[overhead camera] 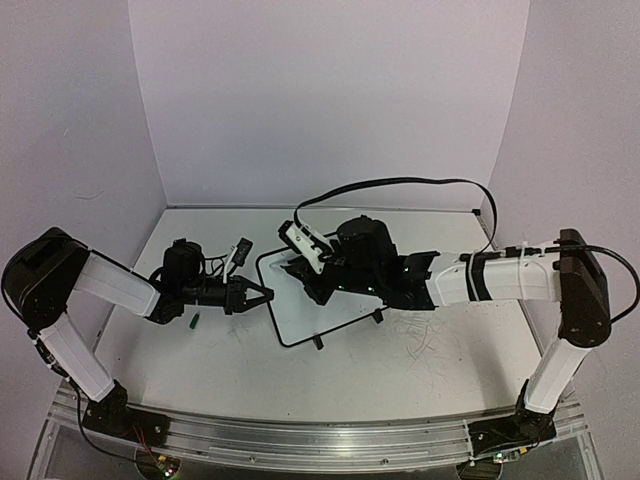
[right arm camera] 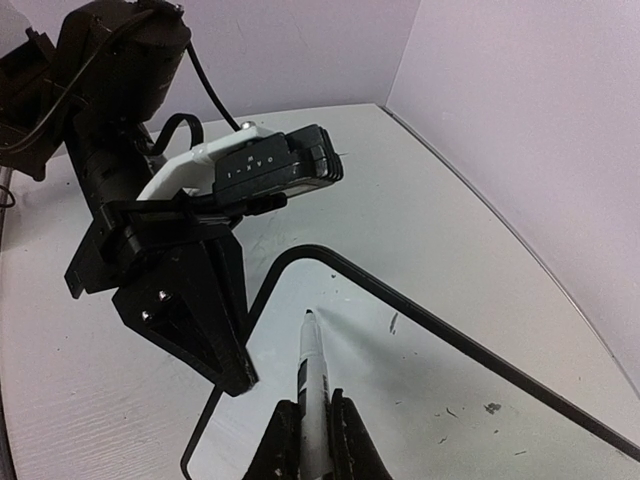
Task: Write a sentence on the whiteboard
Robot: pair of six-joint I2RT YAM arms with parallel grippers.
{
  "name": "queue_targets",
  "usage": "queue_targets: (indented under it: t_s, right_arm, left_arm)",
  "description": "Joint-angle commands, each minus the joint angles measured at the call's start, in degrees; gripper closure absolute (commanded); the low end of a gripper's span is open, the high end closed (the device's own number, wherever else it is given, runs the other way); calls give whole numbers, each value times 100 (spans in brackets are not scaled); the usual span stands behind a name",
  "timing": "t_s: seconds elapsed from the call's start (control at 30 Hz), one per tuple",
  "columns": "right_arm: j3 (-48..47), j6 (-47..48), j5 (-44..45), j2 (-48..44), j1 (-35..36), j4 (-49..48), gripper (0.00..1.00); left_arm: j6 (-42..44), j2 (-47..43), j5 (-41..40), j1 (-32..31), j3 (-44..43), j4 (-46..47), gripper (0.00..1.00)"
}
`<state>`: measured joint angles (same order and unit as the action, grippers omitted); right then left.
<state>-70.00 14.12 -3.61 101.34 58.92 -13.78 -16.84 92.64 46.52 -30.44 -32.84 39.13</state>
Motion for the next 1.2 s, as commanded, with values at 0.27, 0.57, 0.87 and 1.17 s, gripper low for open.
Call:
queue_targets:
  t_s: [0.27,0.57,0.87,1.17]
  right_arm:
    - [-283,-24,147,122,24,-274,100]
    - [-302,-32,150,159,26,-274,100]
    - [-316,-75,203,238,28,-272,100]
    - [-304,-110,238,260,30,-213,100]
  left_arm:
    - [232,-183,-143,-25,94,98,100]
    - [225,-194,-143,-24,93,94,100]
    - [225,-226,-142,-24,94,94,100]
    - [234,-273,-149,-24,102,81,100]
